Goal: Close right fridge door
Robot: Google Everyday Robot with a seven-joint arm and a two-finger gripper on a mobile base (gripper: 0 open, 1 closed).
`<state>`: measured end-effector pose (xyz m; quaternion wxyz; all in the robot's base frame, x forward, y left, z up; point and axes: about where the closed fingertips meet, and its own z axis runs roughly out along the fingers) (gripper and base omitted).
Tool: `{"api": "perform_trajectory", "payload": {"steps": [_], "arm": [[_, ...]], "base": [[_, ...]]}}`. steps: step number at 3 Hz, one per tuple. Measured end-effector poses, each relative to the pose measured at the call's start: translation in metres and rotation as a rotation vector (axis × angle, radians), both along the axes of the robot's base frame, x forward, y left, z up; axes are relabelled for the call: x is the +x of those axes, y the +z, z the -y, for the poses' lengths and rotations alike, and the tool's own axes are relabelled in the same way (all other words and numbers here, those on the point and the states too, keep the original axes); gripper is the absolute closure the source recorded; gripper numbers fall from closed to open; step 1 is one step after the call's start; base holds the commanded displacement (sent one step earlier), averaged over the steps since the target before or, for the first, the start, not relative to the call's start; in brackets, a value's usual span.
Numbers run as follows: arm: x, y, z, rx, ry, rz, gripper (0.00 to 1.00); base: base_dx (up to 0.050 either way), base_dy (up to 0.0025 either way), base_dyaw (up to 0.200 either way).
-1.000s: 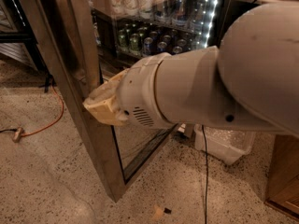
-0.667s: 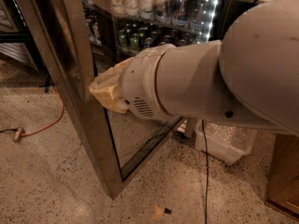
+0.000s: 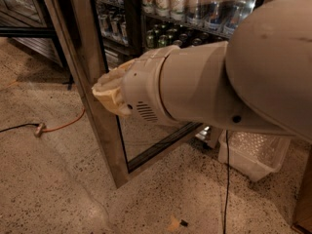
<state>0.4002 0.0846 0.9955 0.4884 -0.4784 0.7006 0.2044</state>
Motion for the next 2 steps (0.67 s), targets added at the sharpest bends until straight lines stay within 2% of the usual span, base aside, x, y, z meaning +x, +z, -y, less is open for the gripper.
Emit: {"api": "perform_trajectory", "payload": {"steps": [1, 2], "arm": [[0.027, -0.004, 0.002, 0.007, -0.056, 0.001, 1.00], [0.068, -0.007, 0.001, 0.041, -0.106, -0.005, 1.00]], "base": [[0.000, 0.00000, 0.000], [0.000, 0.00000, 0.000]]}}
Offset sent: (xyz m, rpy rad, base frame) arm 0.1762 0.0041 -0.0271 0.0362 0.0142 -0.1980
